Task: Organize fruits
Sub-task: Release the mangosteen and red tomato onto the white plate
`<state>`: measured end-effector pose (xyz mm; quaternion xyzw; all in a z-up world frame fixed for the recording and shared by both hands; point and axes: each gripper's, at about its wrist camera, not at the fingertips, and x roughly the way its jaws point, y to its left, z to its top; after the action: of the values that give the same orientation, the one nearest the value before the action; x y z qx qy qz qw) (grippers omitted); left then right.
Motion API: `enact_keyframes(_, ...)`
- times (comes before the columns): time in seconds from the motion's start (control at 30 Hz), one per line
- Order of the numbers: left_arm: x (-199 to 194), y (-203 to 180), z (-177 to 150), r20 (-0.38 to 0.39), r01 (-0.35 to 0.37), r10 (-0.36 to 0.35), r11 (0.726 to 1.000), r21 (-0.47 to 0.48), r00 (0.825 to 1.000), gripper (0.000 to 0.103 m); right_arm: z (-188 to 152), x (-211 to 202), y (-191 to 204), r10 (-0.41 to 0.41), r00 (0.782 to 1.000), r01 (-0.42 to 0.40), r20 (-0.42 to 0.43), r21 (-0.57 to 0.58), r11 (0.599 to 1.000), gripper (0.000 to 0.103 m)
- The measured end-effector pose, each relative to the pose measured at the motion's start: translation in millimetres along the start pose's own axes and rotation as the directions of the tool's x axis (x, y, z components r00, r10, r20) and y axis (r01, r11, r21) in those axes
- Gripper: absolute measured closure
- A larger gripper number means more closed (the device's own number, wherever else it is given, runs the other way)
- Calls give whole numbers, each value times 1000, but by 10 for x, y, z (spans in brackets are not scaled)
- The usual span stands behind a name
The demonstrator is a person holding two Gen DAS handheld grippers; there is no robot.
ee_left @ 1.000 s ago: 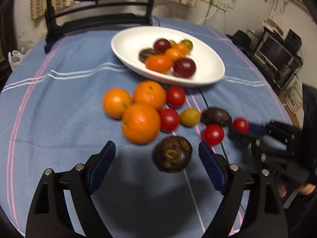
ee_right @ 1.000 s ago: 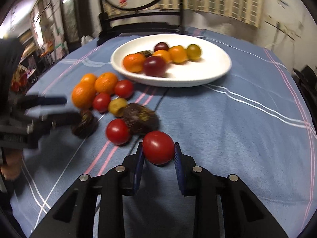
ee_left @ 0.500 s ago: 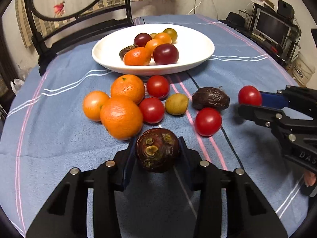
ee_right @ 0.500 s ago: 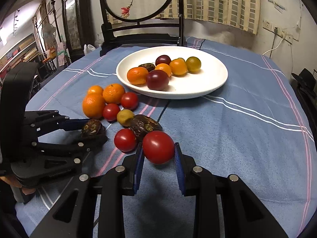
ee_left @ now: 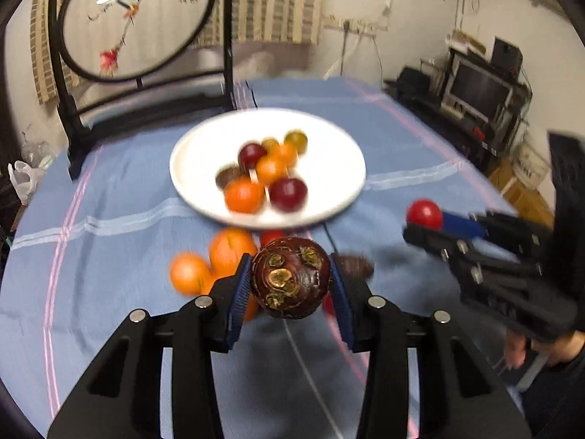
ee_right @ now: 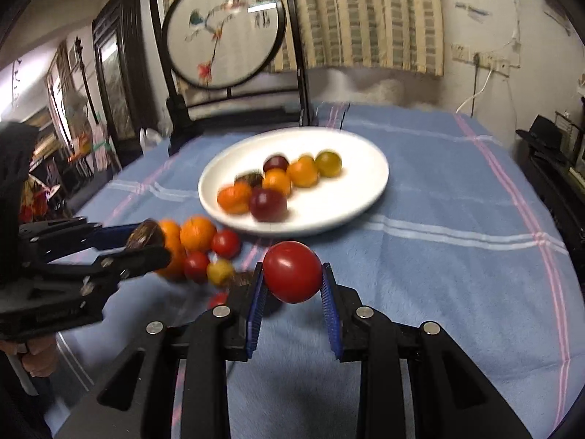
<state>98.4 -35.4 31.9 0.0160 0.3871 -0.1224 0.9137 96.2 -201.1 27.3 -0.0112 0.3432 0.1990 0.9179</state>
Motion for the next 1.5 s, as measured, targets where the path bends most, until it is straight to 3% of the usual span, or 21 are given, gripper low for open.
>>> enact_keyframes(0.1, 92, 133, 280, 26, 5, -3, 998, -66, 1000, 63, 201, 0, 51, -11, 1000, 11, 27, -11, 1000, 73)
enact_keyframes(0.23, 352, 360, 550, 39, -62, 68, 989, -133, 997, 63, 439, 232, 71, -18, 1000, 18, 23, -1, 1000, 73)
enact_keyframes(0.5, 899, 591, 634, -24, -103, 100, 981, -163, 995, 63, 475, 896, -87, -23, 998, 28, -66, 75, 997, 73)
enact_keyframes(0.57, 970, 580, 633, -32, -102, 98, 984, -146, 995, 62, 451, 975, -126, 3, 996, 5, -93, 90, 996, 67)
enact_keyframes(0.6, 984, 578, 618, -32, -95, 92, 985, -146, 995, 56, 440, 995, -144, 11, 995, -1, -99, 101, 995, 61)
enact_keyframes(0.63, 995, 574, 608, -30, -90, 86, 985, -148, 996, 48, 425, 996, -169, 7, 995, 4, -95, 119, 993, 39)
enact_keyframes(0.67, 994, 571, 598, -26, -93, 90, 984, -149, 996, 36, 417, 970, -182, 0, 996, 10, -84, 127, 992, 38)
enact_keyframes(0.77, 924, 527, 559, -11, -112, 111, 986, -124, 994, 36, 385, 907, -187, -6, 997, 15, -81, 120, 993, 38)
enact_keyframes(0.87, 835, 530, 523, 1, -117, 118, 984, -134, 993, 28, 328, 813, -209, -22, 997, 31, -71, 132, 991, 34)
enact_keyframes(1.2, 563, 594, 275, -2, -141, 142, 978, -155, 990, 25, 173, 614, -254, -15, 997, 27, -79, 151, 988, 33)
enact_keyframes(1.33, 395, 647, 145, 12, -144, 148, 974, -173, 989, 22, 70, 522, -187, 49, 995, -34, -89, 167, 985, 33)
enact_keyframes(1.5, 248, 739, -28, 17, -142, 148, 973, -184, 989, 21, -103, 430, 14, 56, 993, -44, -106, 112, 993, 33)
